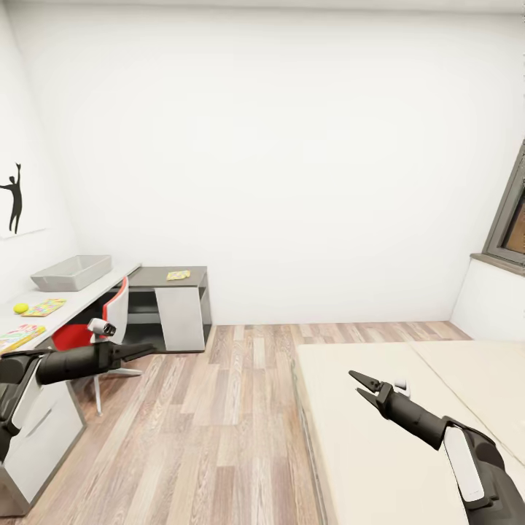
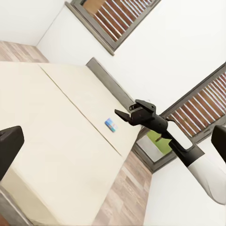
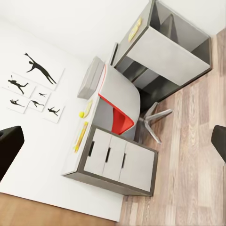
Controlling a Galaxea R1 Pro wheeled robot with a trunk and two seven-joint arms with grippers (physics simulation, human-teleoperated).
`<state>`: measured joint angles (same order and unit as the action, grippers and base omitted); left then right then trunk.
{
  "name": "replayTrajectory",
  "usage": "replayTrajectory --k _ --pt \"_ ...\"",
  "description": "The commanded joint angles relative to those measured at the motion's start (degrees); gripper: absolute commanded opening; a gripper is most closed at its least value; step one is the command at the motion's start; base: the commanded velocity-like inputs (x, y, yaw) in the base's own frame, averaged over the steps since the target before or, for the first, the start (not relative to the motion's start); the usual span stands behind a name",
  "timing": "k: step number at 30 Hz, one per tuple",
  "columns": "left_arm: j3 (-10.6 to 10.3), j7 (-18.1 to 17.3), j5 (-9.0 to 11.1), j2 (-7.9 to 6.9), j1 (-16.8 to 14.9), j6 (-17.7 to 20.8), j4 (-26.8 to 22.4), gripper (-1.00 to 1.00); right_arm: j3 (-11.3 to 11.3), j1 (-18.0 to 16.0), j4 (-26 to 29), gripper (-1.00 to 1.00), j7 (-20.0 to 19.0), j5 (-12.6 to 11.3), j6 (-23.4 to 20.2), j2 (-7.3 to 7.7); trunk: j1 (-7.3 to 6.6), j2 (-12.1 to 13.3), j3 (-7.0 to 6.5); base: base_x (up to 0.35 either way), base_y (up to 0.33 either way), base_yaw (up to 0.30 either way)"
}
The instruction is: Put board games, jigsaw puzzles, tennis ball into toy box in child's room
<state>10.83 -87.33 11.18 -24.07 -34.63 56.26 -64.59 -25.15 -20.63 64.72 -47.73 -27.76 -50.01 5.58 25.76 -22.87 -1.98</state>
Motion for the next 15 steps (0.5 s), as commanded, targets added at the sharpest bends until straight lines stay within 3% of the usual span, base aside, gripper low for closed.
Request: replayTrajectory --k 1,15 --pt "0.01 -0.21 -0.02 -0.01 -0.01 0.61 -0.01 1.00 -0.07 -0.03 -0.03 1.00 -0.19 -0.02 -0.26 -0.01 0.03 -0.05 0.03 0.000 -0.300 0.000" --pt "0.05 -0.29 0.06 -0.01 -0.02 0.61 -0.01 1.00 -0.07 -0.03 -0.11 1.00 -0.18 -0.02 -0.26 -0.02 0.03 -0.05 0.03 0.000 -0.300 0.000"
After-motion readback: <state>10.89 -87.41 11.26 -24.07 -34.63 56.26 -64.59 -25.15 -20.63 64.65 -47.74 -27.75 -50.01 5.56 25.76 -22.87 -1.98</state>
